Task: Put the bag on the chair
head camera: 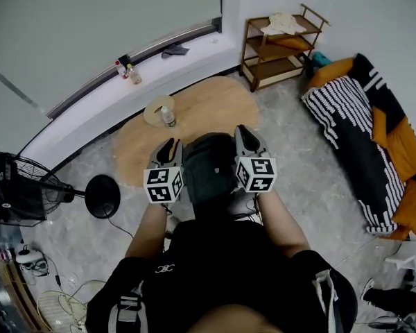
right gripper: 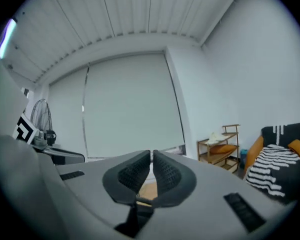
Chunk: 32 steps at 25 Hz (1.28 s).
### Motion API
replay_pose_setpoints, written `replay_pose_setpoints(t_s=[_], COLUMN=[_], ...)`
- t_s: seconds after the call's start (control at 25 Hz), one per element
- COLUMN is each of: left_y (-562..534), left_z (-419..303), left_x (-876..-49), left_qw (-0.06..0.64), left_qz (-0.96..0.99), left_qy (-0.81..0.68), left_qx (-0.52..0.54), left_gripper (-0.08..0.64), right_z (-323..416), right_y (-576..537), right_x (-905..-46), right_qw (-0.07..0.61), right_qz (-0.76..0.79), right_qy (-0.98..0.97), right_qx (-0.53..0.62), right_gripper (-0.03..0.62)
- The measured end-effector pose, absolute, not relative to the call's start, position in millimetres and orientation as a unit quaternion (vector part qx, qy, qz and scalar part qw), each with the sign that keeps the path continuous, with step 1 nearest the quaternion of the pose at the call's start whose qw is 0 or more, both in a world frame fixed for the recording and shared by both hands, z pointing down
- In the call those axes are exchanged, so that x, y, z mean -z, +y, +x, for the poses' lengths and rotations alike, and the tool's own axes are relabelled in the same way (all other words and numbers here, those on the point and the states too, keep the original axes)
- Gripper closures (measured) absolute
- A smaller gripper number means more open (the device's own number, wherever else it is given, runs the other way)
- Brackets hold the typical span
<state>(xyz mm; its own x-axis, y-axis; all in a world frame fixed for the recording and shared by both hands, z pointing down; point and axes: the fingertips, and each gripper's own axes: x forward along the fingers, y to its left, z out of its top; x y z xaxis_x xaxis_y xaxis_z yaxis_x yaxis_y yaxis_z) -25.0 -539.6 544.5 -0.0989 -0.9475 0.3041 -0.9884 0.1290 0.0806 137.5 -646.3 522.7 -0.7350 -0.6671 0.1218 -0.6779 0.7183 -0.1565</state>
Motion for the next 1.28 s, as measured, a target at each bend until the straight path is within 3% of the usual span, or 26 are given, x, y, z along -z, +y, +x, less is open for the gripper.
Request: replay_pose_setpoints(t_s=[0.04,0.36,1.28], left_y=[-537.9,-530.3,-536.7], left_z=[-28.6,-42.0,-46.4], left_x=[-527.4,-456.5,-450.7], left_qw=[0.128,0.084,0.084], left_qz=[0.649,0.628,0.636], left_qy=[-0.748,-0.773,-0.764], left_qx=[-0.058,-0.031,-0.059], left_gripper=[0.491,0.518,0.52], right_z=[138.9,153.3,156.1], right_y=[-644.1,-645.0,-648.4], right_x=[-504.5,-422.1,-438.0], right_qw=[0.012,-0.015,-0.005], right_qz=[0.36,0.362,0.395], right_qy=[-0.929,-0.931,-0.917], right_qx=[-0.09,-0.035,-0.058], right_gripper=[0.578,0.58,0.579])
